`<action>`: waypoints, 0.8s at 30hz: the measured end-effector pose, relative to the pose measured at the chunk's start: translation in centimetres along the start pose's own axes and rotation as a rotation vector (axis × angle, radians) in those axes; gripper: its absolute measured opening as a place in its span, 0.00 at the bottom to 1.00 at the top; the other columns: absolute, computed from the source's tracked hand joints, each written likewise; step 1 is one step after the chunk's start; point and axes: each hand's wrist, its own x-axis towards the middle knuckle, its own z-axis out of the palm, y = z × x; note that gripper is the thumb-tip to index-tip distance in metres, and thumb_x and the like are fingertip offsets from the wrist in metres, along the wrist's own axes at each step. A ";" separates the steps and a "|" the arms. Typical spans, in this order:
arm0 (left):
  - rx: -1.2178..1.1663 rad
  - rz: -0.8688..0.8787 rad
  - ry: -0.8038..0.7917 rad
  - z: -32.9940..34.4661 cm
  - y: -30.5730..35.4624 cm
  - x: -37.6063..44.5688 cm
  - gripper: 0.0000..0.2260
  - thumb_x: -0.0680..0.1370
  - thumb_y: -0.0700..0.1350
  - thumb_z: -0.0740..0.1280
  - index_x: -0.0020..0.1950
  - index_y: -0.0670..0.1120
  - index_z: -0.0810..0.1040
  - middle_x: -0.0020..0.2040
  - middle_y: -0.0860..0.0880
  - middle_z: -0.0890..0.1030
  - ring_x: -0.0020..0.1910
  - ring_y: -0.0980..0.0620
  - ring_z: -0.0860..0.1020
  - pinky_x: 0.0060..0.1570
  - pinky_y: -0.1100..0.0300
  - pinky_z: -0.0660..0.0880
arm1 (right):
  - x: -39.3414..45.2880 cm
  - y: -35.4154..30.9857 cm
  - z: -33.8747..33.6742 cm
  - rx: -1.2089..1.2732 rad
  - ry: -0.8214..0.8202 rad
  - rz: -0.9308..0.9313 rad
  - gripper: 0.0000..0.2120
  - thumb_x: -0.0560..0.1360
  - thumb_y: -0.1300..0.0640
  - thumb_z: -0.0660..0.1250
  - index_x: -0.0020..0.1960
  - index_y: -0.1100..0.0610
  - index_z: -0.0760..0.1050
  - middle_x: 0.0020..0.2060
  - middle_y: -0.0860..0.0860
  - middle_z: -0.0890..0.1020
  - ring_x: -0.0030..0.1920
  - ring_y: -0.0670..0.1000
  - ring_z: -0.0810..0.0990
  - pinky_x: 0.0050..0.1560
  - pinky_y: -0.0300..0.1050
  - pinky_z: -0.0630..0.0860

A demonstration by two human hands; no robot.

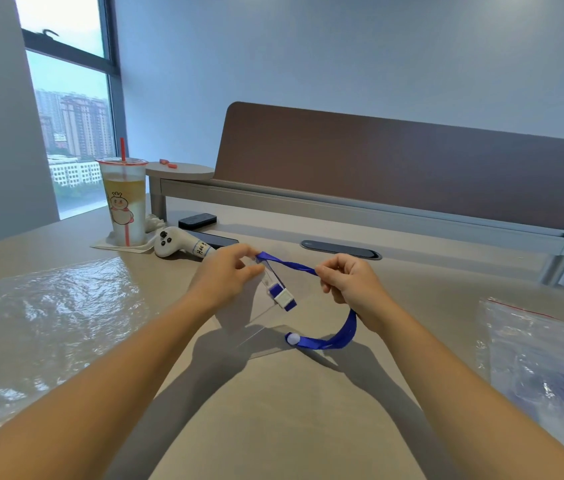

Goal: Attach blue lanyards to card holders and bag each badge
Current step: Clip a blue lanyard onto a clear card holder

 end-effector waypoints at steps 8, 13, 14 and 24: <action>-0.216 -0.075 0.059 -0.3 0.1 -0.2 0.04 0.77 0.45 0.62 0.49 0.47 0.73 0.48 0.46 0.76 0.48 0.47 0.73 0.46 0.53 0.68 | 0.1 0.4 0.4 0.088 0.036 0.002 0.14 0.78 0.57 0.57 0.35 0.54 0.74 0.28 0.51 0.73 0.29 0.47 0.67 0.32 0.37 0.66; -0.295 -0.088 0.099 -0.8 0.2 -0.4 0.03 0.78 0.45 0.61 0.48 0.47 0.72 0.49 0.47 0.74 0.49 0.48 0.70 0.46 0.54 0.66 | 0.4 0.8 0.3 0.001 -0.073 0.051 0.08 0.77 0.62 0.58 0.41 0.54 0.72 0.31 0.49 0.75 0.30 0.46 0.68 0.35 0.37 0.68; -0.308 -0.084 0.102 -1.1 0.2 -0.4 0.03 0.78 0.45 0.60 0.48 0.47 0.72 0.49 0.47 0.74 0.49 0.48 0.70 0.46 0.54 0.66 | 0.5 1.0 0.2 -0.019 -0.094 0.062 0.08 0.77 0.62 0.58 0.42 0.55 0.72 0.31 0.49 0.75 0.31 0.46 0.68 0.35 0.37 0.67; -0.226 0.055 -0.110 -1.7 0.3 -1.3 0.07 0.78 0.42 0.60 0.54 0.48 0.75 0.43 0.51 0.75 0.44 0.52 0.71 0.44 0.59 0.67 | 1.0 0.6 -0.1 -0.254 -0.262 0.089 0.08 0.76 0.60 0.62 0.40 0.53 0.76 0.31 0.49 0.75 0.34 0.47 0.69 0.37 0.39 0.68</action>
